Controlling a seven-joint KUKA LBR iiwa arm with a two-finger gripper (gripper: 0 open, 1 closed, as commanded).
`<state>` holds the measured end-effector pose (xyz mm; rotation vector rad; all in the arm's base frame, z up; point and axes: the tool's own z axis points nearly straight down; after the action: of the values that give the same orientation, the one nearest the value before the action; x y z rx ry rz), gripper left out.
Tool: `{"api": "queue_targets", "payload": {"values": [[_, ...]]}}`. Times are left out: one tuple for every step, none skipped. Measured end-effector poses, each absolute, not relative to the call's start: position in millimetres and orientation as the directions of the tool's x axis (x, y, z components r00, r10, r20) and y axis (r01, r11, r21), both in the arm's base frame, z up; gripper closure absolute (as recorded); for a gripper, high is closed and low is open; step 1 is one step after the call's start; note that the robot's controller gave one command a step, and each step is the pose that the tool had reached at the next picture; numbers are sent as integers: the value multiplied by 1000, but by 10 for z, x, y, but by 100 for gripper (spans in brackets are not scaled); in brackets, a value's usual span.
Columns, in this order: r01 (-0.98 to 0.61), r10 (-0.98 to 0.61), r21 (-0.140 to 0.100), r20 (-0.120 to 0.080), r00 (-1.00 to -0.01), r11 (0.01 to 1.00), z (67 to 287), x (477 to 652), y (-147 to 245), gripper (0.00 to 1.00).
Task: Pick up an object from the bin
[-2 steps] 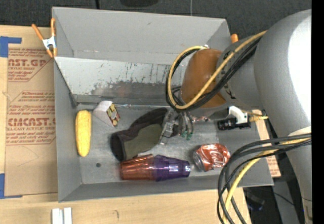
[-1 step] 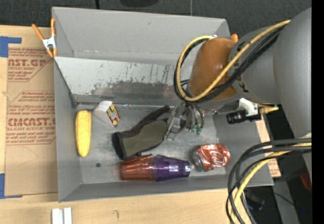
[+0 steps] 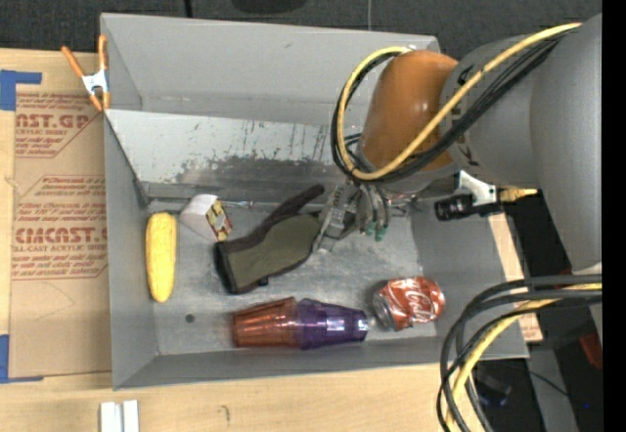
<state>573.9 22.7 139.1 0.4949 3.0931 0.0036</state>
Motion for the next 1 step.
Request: {"api": "queue_targets", "payload": {"values": [[311, 311, 0, 1, -950, 950, 1300, 5706, 151, 100]]}}
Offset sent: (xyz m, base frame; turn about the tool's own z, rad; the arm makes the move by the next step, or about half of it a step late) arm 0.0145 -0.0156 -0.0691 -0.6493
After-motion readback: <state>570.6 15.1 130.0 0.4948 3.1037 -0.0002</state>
